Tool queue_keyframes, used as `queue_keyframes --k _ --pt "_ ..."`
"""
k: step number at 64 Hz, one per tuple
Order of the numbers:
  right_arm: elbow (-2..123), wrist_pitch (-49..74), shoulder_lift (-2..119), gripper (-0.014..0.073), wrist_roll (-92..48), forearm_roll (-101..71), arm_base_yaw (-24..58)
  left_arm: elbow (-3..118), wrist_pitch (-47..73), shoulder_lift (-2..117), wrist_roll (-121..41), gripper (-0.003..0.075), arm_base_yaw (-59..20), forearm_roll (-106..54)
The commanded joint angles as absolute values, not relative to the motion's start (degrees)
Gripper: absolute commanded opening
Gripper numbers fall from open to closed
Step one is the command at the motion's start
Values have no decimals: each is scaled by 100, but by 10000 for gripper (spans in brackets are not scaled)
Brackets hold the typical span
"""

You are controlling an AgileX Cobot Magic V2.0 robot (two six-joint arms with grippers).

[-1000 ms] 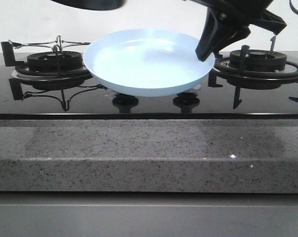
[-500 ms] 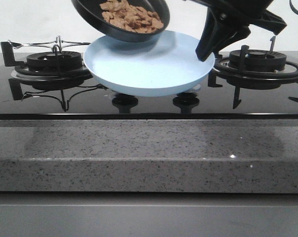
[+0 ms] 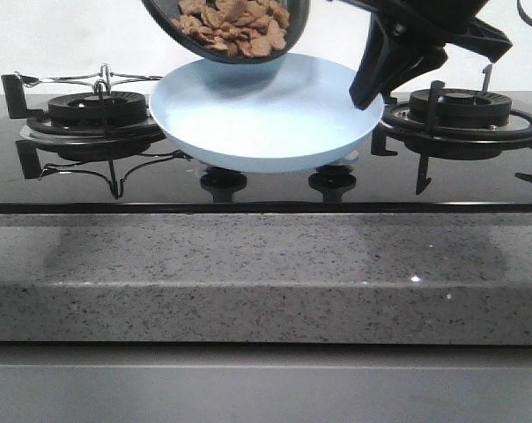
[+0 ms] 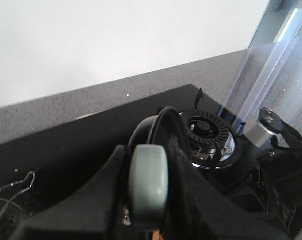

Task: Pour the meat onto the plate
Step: 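Tilt the pan over the plate with the left gripper, tipping meat out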

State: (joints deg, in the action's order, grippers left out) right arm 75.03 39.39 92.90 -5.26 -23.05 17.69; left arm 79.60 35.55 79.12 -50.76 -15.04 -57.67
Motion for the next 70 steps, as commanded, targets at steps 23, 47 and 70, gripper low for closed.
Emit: queue_keyframes --k 23,47,70 --pt "7615 3728 9012 -68 -581 -2419 1779 8129 2439 7619 -5074 -20 -2361 -4442" --pt "7615 3728 9012 -68 -581 -2419 1779 8129 2413 7619 -5074 -20 -3019 -2754" --pt "7615 3728 9012 -68 -581 -2419 1779 8129 2117 7373 -5020 -20 -3550 -2008"
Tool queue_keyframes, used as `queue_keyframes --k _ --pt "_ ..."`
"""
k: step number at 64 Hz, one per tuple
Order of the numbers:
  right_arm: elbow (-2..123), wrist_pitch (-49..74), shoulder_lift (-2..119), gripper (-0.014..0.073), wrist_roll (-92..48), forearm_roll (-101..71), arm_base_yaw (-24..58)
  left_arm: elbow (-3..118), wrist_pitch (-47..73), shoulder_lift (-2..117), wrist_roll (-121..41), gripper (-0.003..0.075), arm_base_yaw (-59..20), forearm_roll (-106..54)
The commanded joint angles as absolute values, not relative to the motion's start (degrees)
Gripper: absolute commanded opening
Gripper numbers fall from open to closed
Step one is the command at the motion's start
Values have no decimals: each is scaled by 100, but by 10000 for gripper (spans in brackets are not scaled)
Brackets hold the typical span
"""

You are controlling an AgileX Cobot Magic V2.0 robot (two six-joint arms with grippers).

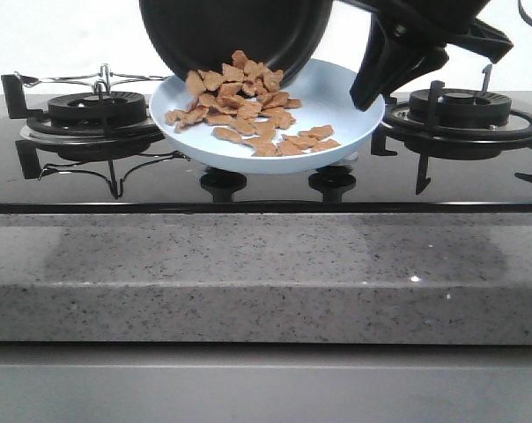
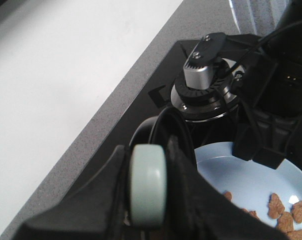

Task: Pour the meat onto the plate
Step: 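Tilt the pan over the plate with the left gripper, tipping meat out, then return the empty pan onto its burner with the left gripper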

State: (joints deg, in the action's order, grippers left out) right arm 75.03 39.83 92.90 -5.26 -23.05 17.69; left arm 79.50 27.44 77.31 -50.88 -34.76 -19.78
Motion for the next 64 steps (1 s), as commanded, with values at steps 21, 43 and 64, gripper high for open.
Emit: queue_keyframes --k 21,43,64 --pt "7615 3728 9012 -68 -581 -2419 1779 8129 2149 6911 -5020 -20 -3561 -1910" --pt "7615 3728 9012 -68 -581 -2419 1779 8129 1815 6873 -3817 -20 -3381 -1996" --pt "7615 3728 9012 -68 -581 -2419 1779 8129 2326 6887 -3378 -20 -1385 -4935"
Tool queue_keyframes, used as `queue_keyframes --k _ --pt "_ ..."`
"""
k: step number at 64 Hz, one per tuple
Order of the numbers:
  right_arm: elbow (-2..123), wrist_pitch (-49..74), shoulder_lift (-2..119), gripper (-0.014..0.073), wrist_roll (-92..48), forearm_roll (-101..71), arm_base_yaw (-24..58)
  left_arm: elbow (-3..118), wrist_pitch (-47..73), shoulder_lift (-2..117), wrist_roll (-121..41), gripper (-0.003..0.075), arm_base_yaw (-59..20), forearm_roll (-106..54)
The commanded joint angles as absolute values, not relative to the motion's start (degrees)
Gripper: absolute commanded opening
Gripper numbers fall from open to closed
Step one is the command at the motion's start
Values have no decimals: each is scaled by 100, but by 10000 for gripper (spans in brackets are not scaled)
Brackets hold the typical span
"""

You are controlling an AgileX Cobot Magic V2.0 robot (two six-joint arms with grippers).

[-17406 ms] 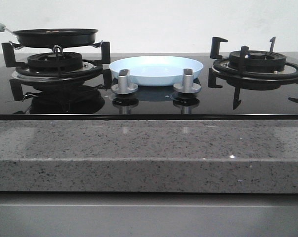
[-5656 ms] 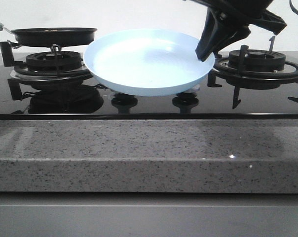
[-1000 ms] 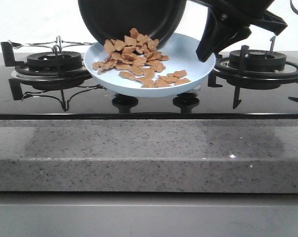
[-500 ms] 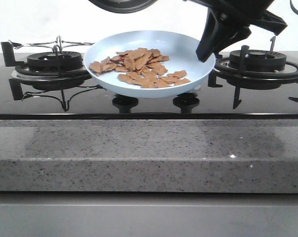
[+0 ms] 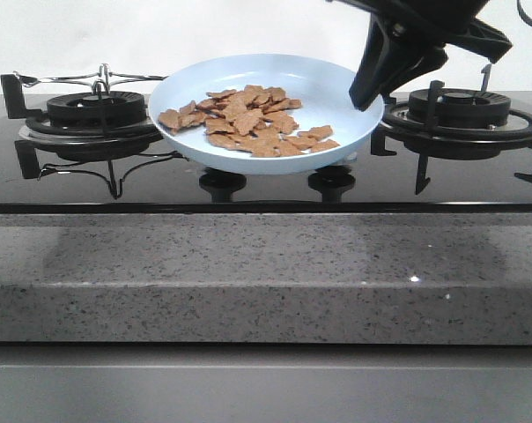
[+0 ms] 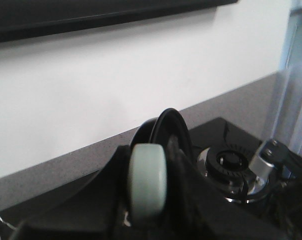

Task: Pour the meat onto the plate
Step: 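Return the empty pan onto its burner with the left gripper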

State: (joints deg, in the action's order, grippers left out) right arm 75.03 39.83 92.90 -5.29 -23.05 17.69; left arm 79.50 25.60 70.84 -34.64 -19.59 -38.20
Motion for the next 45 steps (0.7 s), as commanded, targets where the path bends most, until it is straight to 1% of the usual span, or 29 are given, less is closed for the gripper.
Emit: queue_keyframes --k 1,6,10,17,25,34,45 --pt "7615 3728 9012 -68 -581 -2419 1779 8129 2392 6887 -3378 -20 -1269 -5083" --pt "7615 3728 9012 -68 -581 -2419 1779 8129 2858 6990 -3378 -20 -587 -6030" --pt "7615 3728 9012 -68 -581 -2419 1779 8129 3435 7150 -3378 -20 82 -6786" --pt "7615 3728 9012 -68 -581 -2419 1779 8117 4508 7603 -3378 -20 1019 -7938" --pt "7615 3728 9012 -68 -581 -2419 1779 8117 5465 8320 -3378 -20 1737 -8982" --pt "7615 3728 9012 -68 -581 -2419 1779 8117 5590 8932 -3378 -20 2043 -9335" --pt "7615 3728 9012 -68 -581 -2419 1779 8117 5566 9465 -3378 -20 2053 -9358"
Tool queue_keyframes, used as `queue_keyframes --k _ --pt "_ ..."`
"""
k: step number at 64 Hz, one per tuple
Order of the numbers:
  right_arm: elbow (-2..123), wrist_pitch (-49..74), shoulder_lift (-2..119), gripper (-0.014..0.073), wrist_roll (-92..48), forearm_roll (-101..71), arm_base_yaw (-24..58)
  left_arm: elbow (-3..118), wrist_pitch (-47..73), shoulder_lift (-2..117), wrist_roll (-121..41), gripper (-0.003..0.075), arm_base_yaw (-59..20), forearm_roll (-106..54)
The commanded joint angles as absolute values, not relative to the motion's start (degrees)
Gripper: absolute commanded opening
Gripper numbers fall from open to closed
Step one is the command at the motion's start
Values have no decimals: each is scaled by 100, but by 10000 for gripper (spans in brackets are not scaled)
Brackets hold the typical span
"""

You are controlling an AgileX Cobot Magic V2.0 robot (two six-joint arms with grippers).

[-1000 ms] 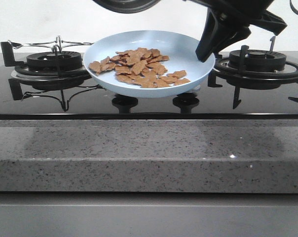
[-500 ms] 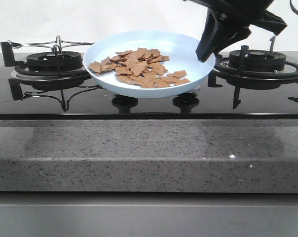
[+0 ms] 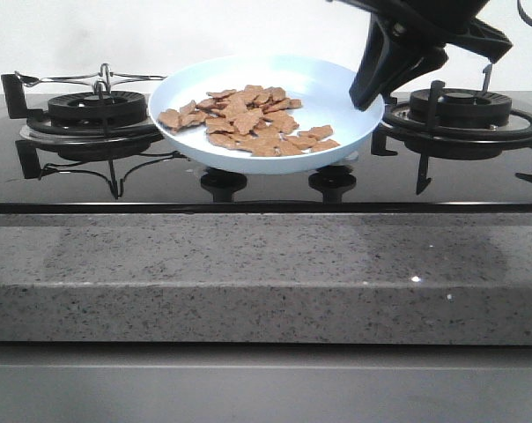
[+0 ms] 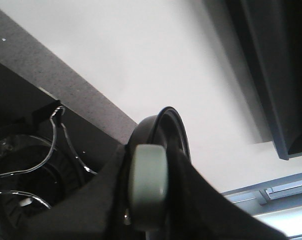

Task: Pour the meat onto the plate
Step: 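Return the empty pan onto its burner with the left gripper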

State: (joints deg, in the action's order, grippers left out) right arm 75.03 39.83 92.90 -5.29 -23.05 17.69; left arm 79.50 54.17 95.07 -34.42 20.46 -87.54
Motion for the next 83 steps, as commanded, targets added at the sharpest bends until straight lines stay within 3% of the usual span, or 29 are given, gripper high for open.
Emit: queue_keyframes --k 1,32,83 --pt "7615 3728 9012 -68 -581 -2419 1779 8117 5566 9536 -3378 -20 2041 -9358" --pt "7615 3732 9012 -68 -581 -2419 1779 8117 5557 10413 -3237 -20 2041 -9915" --pt "7615 3732 9012 -68 -581 -2419 1779 8049 5383 10433 -3265 -20 2005 -9473"
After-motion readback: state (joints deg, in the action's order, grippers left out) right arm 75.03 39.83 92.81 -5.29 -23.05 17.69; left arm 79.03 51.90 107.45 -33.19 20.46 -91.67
